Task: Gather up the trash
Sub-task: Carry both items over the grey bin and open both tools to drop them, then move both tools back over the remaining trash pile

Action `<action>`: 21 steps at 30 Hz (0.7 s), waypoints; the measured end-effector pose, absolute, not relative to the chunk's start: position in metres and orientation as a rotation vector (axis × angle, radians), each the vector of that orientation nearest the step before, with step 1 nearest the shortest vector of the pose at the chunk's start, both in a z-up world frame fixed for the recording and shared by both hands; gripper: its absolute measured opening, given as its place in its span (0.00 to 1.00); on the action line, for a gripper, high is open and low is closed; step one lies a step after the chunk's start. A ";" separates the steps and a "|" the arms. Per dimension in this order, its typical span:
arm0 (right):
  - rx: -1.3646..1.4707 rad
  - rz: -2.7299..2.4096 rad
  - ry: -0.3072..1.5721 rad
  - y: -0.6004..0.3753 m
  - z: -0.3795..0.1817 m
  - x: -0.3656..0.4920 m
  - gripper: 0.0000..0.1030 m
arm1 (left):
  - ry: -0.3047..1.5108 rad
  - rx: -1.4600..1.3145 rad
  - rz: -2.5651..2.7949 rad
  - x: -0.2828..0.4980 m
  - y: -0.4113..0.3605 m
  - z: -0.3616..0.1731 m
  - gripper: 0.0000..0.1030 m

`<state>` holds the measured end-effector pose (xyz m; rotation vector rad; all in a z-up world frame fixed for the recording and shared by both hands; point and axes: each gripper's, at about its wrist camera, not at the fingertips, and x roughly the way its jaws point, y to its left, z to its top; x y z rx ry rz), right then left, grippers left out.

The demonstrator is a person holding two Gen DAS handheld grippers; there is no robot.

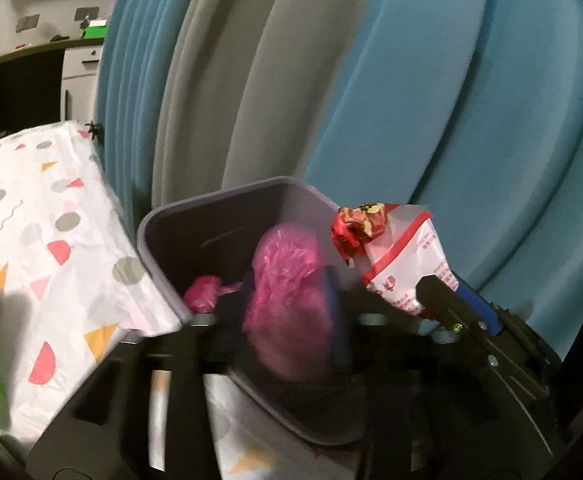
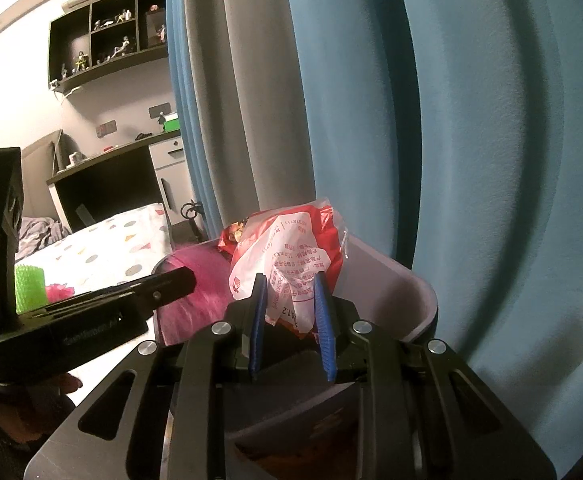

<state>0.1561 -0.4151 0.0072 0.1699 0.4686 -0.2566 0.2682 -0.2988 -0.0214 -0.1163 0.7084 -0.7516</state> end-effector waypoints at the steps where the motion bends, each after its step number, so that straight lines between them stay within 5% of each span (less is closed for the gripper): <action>1: 0.169 -0.253 0.472 -0.415 0.007 0.158 0.25 | 0.703 -0.122 -0.733 0.268 -0.295 -0.021 0.68; 9: 0.164 -0.230 0.512 -0.411 -0.003 0.171 0.26 | 0.609 -0.113 -0.558 0.250 -0.247 -0.005 0.88; 12: 0.173 -0.235 0.522 -0.413 -0.003 0.175 0.35 | 0.519 -0.098 -0.487 0.227 -0.226 0.005 0.95; 21: 0.137 -0.222 0.465 -0.391 0.018 0.144 0.58 | 0.456 -0.080 -0.350 0.190 -0.176 0.008 0.95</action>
